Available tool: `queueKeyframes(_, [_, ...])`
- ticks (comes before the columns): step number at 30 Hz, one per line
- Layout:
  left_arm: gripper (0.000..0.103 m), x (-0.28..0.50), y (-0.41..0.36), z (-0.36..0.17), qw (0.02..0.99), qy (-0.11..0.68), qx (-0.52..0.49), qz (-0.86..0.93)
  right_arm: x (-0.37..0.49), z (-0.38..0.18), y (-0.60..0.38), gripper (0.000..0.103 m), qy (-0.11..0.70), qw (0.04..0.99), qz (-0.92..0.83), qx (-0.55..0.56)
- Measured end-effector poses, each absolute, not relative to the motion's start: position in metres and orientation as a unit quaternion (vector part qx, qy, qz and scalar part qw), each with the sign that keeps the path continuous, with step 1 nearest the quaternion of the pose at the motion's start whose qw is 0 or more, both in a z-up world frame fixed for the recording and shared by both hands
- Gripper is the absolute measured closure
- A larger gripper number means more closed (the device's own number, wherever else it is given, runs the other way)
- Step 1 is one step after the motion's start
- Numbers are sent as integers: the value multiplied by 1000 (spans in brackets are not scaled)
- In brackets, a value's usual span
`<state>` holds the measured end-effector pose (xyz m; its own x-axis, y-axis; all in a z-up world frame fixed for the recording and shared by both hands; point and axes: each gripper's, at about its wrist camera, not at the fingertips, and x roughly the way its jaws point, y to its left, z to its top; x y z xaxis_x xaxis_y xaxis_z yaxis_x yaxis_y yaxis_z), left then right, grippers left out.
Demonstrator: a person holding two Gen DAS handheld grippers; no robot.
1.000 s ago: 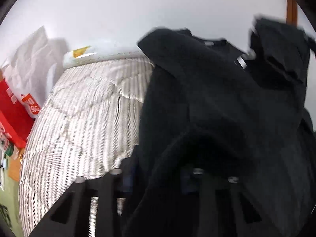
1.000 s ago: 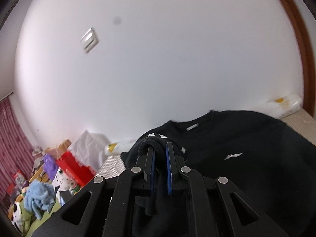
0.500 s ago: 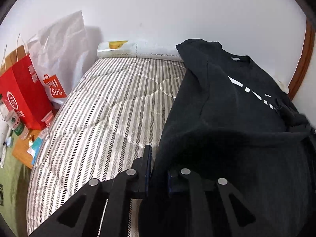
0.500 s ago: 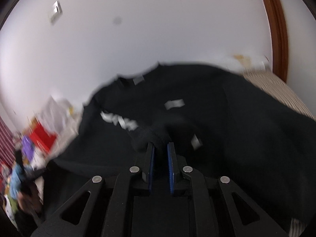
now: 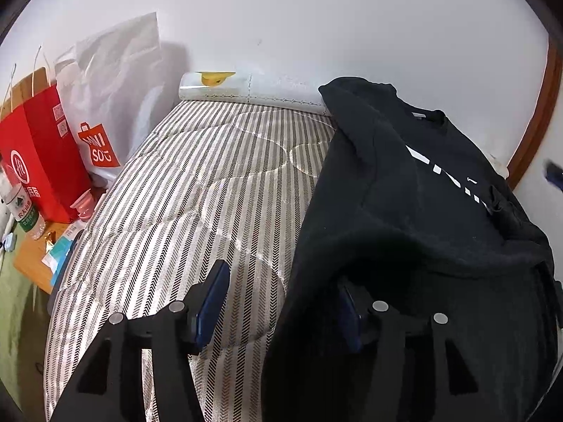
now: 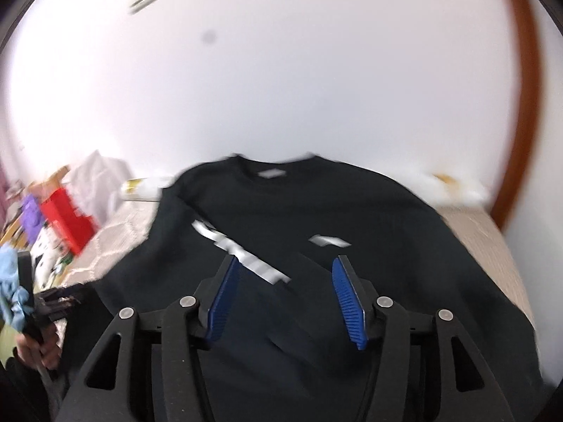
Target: Fold small clothes
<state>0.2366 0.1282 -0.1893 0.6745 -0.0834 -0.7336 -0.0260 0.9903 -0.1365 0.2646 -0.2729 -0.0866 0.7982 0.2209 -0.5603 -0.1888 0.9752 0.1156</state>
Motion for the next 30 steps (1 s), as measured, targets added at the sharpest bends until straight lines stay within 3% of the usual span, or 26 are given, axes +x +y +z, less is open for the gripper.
queueKeyframes(12, [50, 242, 127, -183, 924, 369, -85, -46, 424, -128, -106, 47, 383, 895, 230, -3])
queueKeyframes(18, [58, 243, 127, -184, 923, 369, -89, -54, 480, -159, -71, 47, 420, 874, 244, 4])
queueKeyframes(20, [67, 243, 126, -184, 923, 370, -88, -58, 491, -168, -68, 48, 433, 867, 246, 15])
queueKeyframes(21, [72, 242, 125, -183, 924, 368, -87, -59, 495, -171, -67, 60, 440, 862, 252, 23])
queueKeyframes(23, [94, 240, 125, -181, 925, 363, -88, -66, 498, -171, -63, 82, 444, 855, 266, 28])
queueKeyframes(24, [96, 239, 124, -180, 927, 359, -86, -65, 497, -168, -59, 87, 439, 858, 266, 21])
queueKeyframes(30, [96, 240, 148, -180, 927, 356, -119, -26, 502, -134, -37, 91, 383, 879, 284, 24])
